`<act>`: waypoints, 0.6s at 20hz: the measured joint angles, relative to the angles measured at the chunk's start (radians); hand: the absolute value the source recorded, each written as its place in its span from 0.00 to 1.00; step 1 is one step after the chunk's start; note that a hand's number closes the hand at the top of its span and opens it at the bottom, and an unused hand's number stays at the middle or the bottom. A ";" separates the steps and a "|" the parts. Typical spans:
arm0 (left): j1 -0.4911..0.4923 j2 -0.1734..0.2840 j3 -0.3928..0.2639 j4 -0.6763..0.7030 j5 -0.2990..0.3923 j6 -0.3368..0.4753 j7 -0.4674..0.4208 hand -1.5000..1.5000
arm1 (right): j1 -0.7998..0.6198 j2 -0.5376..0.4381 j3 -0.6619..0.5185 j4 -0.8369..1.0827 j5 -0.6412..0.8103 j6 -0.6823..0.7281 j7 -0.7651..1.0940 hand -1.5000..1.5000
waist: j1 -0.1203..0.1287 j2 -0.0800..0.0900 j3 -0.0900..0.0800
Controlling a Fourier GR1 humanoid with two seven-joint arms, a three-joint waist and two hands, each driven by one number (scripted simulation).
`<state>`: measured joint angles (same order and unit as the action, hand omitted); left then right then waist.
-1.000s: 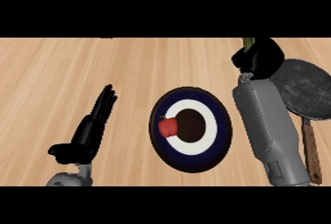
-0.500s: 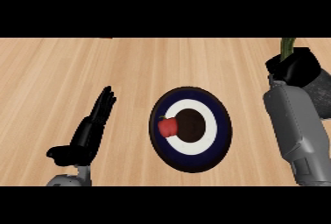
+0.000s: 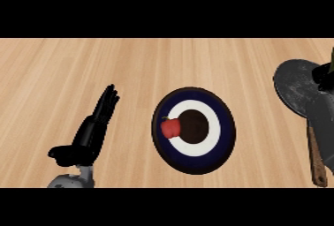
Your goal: Pick the squash from the plate and place it in the pan
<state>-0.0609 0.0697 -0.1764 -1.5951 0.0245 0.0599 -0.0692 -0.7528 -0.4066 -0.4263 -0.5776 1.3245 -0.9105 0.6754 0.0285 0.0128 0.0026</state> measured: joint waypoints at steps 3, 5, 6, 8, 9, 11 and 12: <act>0.001 0.002 0.013 0.031 0.004 -0.009 -0.033 0.50 | 0.010 -0.049 -0.041 0.060 -0.078 -0.055 -0.106 1.00 | 0.000 0.001 0.000; 0.004 -0.008 -0.002 0.028 -0.007 -0.005 -0.035 0.50 | 0.002 -0.084 -0.067 0.105 -0.124 -0.077 -0.166 1.00 | 0.004 0.002 0.001; 0.002 -0.008 0.000 0.031 -0.007 -0.007 -0.037 0.50 | -0.006 -0.098 -0.078 0.130 -0.138 -0.088 -0.188 1.00 | 0.007 0.003 0.001; -0.001 -0.011 -0.001 0.038 -0.010 -0.006 -0.038 0.50 | -0.010 -0.120 -0.106 0.167 -0.188 -0.069 -0.231 0.00 | 0.009 0.005 0.002; 0.007 -0.012 -0.006 0.033 -0.010 -0.009 -0.042 0.50 | -0.012 -0.128 -0.124 0.192 -0.212 -0.034 -0.228 0.00 | 0.014 0.006 0.002; 0.000 -0.011 -0.008 0.031 -0.011 -0.013 -0.041 0.50 | -0.018 -0.139 -0.141 0.246 -0.241 0.057 -0.233 0.00 | 0.020 0.010 0.003; -0.002 -0.015 -0.010 0.032 -0.013 -0.009 -0.040 0.50 | -0.027 -0.149 -0.149 0.268 -0.257 0.113 -0.247 0.00 | 0.021 0.010 0.004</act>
<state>-0.0631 0.0551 -0.1866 -1.5635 0.0113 0.0505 -0.1093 -0.7800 -0.5558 -0.5751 -0.3098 1.0671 -0.7977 0.4282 0.0499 0.0232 0.0062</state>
